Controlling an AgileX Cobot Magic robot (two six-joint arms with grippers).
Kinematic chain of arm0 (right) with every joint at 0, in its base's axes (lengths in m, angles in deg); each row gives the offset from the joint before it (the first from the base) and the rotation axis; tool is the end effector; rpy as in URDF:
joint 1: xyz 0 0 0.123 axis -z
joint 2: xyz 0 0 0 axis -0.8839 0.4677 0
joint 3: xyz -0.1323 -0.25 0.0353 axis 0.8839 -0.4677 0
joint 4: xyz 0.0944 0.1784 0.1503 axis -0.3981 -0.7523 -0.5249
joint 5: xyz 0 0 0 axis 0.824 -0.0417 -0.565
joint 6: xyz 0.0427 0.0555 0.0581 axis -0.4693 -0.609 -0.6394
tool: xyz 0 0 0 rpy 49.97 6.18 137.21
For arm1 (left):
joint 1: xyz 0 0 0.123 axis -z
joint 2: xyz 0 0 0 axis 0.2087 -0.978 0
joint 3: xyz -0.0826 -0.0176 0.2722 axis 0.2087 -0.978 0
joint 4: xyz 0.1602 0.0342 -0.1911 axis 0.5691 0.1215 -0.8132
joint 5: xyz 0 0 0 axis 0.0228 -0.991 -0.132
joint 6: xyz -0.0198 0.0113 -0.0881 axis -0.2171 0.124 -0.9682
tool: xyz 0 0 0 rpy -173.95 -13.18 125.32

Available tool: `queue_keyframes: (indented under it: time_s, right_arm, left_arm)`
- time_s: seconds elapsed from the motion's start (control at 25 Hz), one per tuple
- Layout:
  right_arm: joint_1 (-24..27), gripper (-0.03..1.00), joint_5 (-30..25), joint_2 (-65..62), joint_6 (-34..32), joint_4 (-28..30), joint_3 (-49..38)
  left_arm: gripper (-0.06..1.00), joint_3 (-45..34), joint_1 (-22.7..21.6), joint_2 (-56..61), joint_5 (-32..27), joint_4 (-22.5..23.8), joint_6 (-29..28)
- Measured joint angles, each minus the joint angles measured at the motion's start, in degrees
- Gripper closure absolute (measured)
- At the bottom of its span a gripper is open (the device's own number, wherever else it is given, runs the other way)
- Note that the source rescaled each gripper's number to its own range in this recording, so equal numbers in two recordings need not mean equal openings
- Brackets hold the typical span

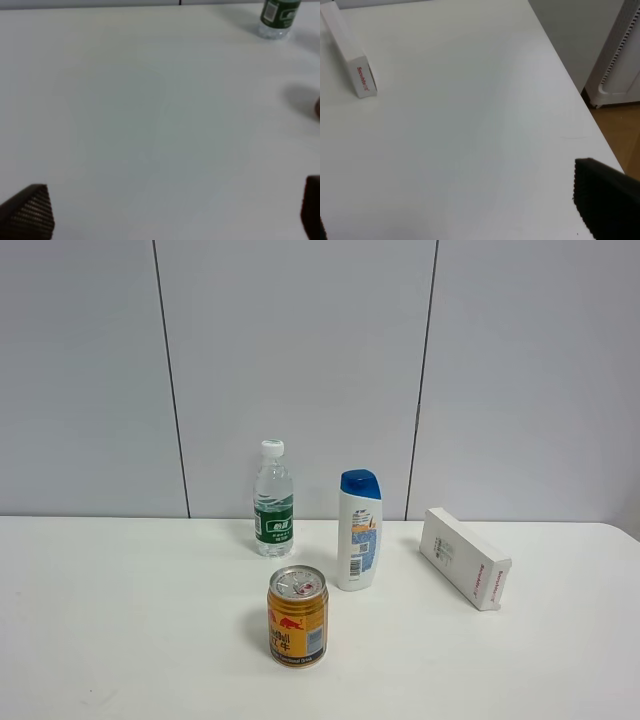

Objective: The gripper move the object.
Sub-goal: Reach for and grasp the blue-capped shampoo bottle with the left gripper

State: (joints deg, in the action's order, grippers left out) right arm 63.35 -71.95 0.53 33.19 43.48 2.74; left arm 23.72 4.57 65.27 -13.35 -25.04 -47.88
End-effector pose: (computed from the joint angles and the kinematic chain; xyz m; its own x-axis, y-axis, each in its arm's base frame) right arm -0.0055 -0.0025 0.2778 -0.4498 0.0190 -0.8929 0.0513 0.9987 -0.0046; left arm -0.0056 -0.0172 0.2820 -0.4248 -0.0156 -0.9051 0.0503 0.9979 -0.0408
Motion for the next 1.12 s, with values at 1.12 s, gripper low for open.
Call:
queue_keyframes:
  time_s: [1.12]
  right_arm:
    - [0.00,-0.03,0.00,0.00,0.00,0.00,0.00]
  left_arm:
    - [-0.06,37.79,0.00,-49.13,1.91,-11.31,2.10]
